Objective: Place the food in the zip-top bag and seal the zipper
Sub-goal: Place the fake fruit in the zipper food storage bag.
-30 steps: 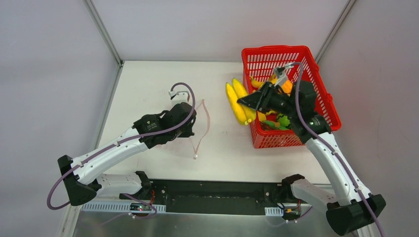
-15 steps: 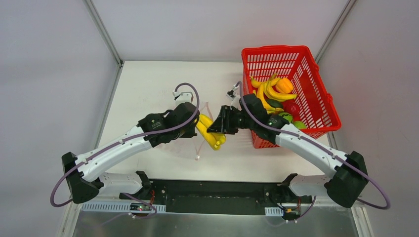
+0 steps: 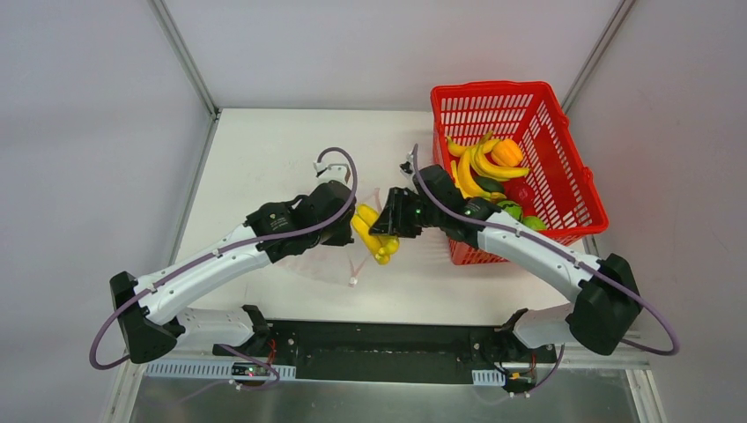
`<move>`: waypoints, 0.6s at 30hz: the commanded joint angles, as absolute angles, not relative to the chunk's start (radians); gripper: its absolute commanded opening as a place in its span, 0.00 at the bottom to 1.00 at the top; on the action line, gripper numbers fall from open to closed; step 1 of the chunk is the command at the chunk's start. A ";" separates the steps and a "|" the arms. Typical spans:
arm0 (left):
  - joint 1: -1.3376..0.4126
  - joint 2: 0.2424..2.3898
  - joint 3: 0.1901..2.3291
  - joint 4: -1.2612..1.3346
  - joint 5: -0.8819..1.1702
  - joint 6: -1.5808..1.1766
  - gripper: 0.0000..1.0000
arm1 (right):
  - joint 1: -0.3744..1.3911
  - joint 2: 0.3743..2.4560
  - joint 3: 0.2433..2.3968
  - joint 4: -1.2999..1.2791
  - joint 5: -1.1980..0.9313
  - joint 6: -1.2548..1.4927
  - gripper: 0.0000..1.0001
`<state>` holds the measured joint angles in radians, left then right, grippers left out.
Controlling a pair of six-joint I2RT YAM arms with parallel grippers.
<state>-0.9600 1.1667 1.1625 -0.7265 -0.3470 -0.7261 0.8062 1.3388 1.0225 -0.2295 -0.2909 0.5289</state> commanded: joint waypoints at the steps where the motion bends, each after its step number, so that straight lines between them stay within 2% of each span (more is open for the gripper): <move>1: -0.960 1.186 1.193 -0.670 -0.259 -0.654 0.00 | 0.817 1.403 1.138 -0.313 -0.237 0.472 0.19; 5: -0.972 1.221 1.221 -0.713 -0.265 -0.644 0.00 | 0.817 1.442 1.205 -0.402 -0.155 0.424 0.20; 11: -0.974 1.224 1.218 -0.683 -0.231 -0.658 0.00 | 0.819 1.452 1.196 -0.345 -0.111 0.465 0.22; 15: -0.975 1.212 1.229 -0.681 -0.216 -0.664 0.00 | 0.818 1.460 1.210 -0.339 -0.093 0.484 0.26; 18: -0.973 1.198 1.230 -0.674 -0.195 -0.666 0.00 | 0.820 1.446 1.203 -0.299 -0.093 0.514 0.34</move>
<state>-0.9630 1.2339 1.1877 -0.7025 -0.2352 -0.6678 0.8143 1.4551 1.1614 -0.3546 -0.1265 0.4728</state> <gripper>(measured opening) 0.009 0.387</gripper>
